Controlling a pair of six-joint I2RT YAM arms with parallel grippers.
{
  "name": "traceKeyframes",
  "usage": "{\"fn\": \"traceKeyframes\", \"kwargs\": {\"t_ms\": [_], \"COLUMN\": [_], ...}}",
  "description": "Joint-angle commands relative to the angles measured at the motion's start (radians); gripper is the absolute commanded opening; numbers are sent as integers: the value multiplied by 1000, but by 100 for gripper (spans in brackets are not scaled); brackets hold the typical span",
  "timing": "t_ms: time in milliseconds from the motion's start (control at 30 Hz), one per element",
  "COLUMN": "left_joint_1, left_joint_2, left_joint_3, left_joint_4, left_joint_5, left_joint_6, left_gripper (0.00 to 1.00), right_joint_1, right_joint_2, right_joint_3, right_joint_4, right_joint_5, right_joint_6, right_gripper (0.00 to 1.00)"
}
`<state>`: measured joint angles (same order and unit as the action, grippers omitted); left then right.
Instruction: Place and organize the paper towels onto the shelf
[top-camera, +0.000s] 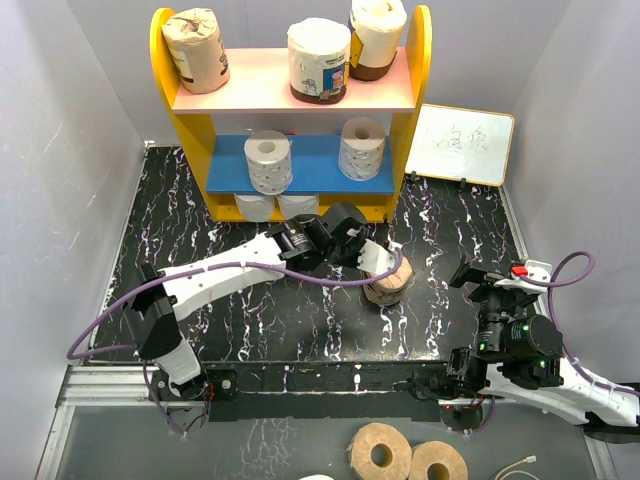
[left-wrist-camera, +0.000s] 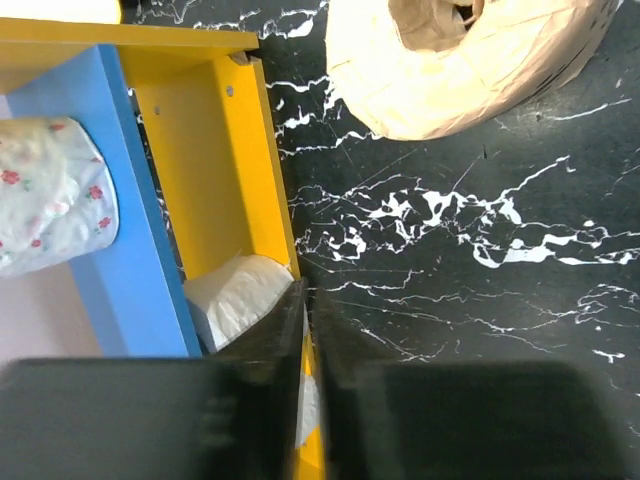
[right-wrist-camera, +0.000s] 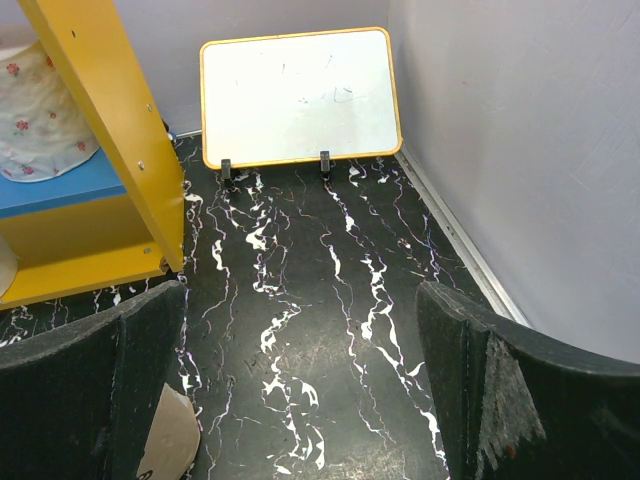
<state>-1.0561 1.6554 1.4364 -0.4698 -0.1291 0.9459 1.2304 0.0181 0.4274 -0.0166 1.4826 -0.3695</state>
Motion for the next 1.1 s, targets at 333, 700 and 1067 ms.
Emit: {"fn": "traceKeyframes", "kwargs": {"t_ms": [333,700,1067], "left_joint_1": [-75,-190,-198], "left_joint_2": [19,139,216], "left_joint_3": [50,67,73], "left_joint_4": [-76,69,213], "left_joint_5": [236,127,-1], "left_joint_6": [-44,-69,-79], "left_gripper": [99,93,84], "right_joint_1": [12,11,13], "right_joint_2": [-24,-24,-23], "right_joint_3": [1,1,1], "right_joint_4": [37,37,37], "right_joint_5": [-2,-1,-8], "right_joint_6": [-13,-13,-14], "right_gripper": [98,98,98]}}
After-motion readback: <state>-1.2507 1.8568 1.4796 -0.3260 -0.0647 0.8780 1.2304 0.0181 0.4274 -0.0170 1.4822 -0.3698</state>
